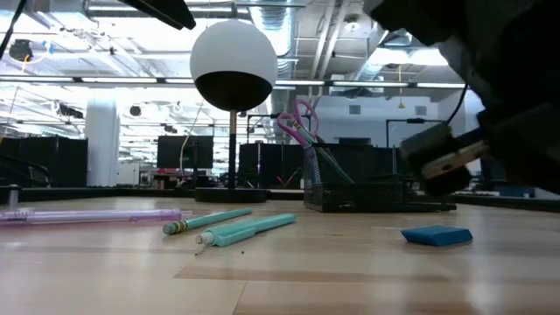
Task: Pick and place office supplies into organizer
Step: Put the black binder clip into the black desk organizer
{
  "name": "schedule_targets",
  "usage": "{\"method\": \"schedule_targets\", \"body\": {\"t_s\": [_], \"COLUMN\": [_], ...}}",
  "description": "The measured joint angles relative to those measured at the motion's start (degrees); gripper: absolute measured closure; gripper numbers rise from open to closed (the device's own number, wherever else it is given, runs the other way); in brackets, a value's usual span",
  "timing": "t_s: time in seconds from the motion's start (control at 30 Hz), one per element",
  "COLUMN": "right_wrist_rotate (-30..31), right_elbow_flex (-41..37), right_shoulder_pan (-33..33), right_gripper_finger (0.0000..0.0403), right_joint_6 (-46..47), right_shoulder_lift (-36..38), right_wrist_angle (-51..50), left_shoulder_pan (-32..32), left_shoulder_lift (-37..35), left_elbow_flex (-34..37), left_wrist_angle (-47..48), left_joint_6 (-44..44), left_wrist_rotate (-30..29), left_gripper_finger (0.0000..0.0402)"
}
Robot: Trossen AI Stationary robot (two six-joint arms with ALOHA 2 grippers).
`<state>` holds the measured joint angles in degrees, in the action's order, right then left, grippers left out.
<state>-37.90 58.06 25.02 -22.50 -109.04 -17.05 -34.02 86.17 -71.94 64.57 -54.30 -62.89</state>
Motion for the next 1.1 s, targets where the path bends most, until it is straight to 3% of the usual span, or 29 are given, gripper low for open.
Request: {"method": "schedule_targets", "body": {"t_s": [0.33,0.67,0.87,0.97,1.1], "right_wrist_rotate": [7.34,9.79,20.34,19.14,15.23], "right_elbow_flex": [0.2,0.11,-0.33,-0.26,-0.23], "right_shoulder_pan": [-5.27,-10.83,-13.61,-14.51,-14.53], "right_gripper_finger": [0.0322,0.0322,0.0322,0.0322,0.0322], "right_joint_6": [0.67,1.53,1.84,6.65,20.38], "right_shoulder_lift": [0.69,2.71,7.51,9.83,11.06], "right_wrist_angle": [-2.99,-11.31,-21.18,-19.74,-13.91], "left_shoulder_pan": [0.0,0.0,0.0,0.0,0.0], "left_shoulder_lift": [0.0,0.0,0.0,0.0,0.0], "left_elbow_flex": [0.0,0.0,0.0,0.0,0.0], "left_wrist_angle": [-0.02,0.39,0.4,0.4,0.4], "left_joint_6": [0.02,0.37,0.69,0.69,0.67], "left_wrist_rotate": [-0.02,-0.27,-0.37,-0.37,-0.61], "left_gripper_finger": [0.0191,0.0191,0.0191,0.0191,0.0191]}}
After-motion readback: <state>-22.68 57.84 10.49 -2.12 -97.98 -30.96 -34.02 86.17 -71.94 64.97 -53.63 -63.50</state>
